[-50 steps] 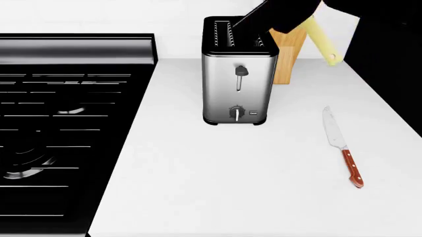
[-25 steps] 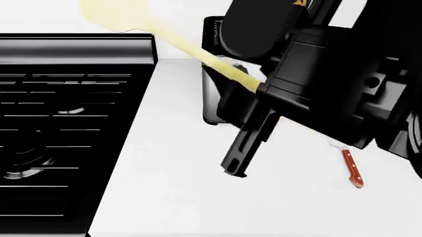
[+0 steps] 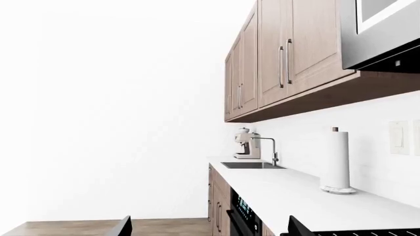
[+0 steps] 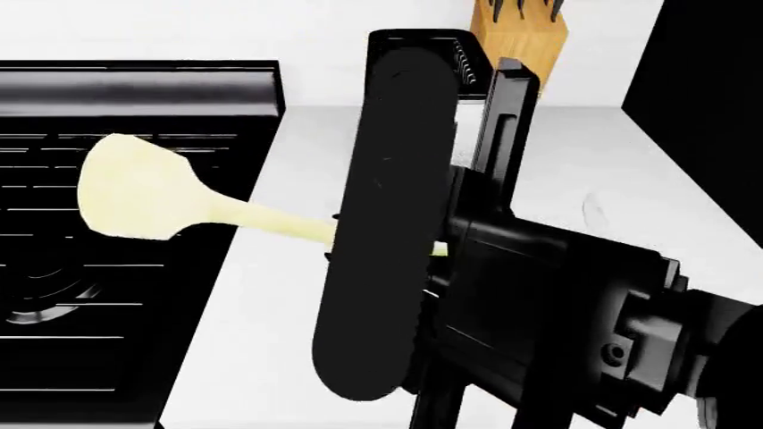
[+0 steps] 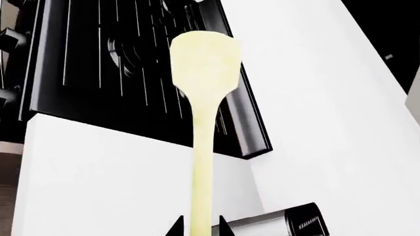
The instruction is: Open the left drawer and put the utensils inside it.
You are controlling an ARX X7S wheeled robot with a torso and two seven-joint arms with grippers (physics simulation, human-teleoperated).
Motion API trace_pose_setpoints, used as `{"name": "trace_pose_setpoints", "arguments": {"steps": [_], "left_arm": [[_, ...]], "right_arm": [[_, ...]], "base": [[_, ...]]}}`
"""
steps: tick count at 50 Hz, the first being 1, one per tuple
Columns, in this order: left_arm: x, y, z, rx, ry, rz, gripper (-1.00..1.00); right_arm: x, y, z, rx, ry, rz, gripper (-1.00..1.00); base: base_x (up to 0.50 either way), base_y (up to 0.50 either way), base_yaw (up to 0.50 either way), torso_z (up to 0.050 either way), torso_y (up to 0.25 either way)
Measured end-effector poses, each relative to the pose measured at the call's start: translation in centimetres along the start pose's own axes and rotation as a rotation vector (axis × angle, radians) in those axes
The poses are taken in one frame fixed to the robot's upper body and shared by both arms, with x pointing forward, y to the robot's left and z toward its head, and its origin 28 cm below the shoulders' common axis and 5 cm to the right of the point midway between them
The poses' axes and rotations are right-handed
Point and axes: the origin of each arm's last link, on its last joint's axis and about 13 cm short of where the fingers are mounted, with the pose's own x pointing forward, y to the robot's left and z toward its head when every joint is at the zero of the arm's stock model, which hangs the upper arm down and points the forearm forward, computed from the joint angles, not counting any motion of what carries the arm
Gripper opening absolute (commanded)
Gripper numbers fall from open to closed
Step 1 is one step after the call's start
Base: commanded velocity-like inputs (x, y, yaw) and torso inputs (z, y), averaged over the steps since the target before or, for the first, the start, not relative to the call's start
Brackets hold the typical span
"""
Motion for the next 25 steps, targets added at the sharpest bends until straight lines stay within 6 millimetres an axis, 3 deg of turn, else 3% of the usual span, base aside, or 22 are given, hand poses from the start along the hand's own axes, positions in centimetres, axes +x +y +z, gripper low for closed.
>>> {"name": "trace_pose_setpoints", "arguments": {"steps": [25], "left_arm": [[0.0, -0.1, -0.1, 0.001, 0.000, -0.002, 1.00]], "right_arm": [[-0.7, 3.3, -1.5, 0.029, 0.042, 0.115, -1.00]], "base": [[0.00, 0.00, 0.00, 0.000, 0.000]]}}
